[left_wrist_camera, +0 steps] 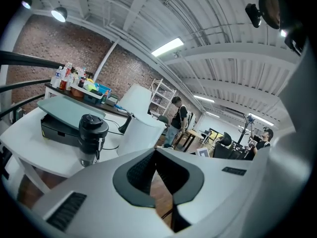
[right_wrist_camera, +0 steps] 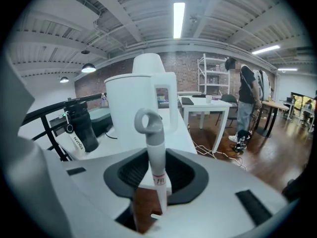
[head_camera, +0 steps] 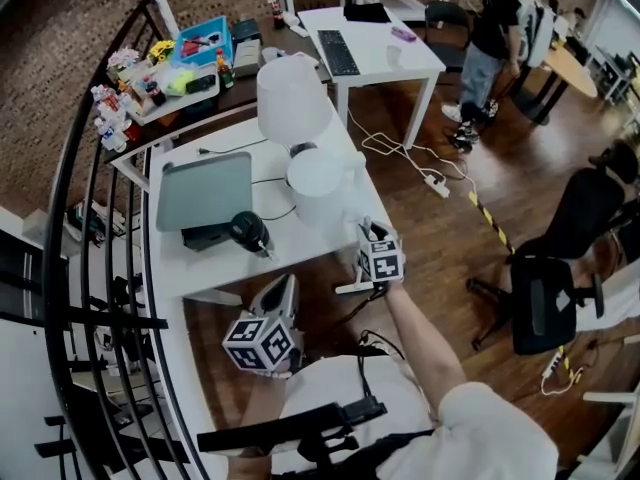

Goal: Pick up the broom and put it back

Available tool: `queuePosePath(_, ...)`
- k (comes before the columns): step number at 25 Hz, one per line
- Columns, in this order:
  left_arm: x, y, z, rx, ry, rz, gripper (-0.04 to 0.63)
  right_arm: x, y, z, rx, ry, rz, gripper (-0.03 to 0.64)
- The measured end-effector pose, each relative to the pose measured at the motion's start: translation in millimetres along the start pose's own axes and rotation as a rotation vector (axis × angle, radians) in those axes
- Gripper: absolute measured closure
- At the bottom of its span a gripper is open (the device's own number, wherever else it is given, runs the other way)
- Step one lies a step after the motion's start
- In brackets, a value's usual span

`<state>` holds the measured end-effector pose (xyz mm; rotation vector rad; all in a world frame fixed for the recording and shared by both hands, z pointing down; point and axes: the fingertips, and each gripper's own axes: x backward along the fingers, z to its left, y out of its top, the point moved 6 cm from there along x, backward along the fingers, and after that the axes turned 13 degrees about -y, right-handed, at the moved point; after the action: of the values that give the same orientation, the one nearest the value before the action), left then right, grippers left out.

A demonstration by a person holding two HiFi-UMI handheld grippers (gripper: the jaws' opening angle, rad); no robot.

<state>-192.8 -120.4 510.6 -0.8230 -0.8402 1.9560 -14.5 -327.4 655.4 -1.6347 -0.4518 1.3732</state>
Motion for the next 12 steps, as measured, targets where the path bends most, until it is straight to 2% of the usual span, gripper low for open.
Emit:
queuePosePath(5, 3.6, -0.9, 3.0, -0.001, -0.007, 0.011, 0.606, 1.0, -3.8, 1.3, 0.036, -0.01, 0.009, 0.488)
queuePosePath(12, -1.3, -3.3, -0.5, -0.007, -0.059, 0.038, 0.606, 28.2, -12.1, -4.4, 0.049, -0.002, 0.027, 0.488)
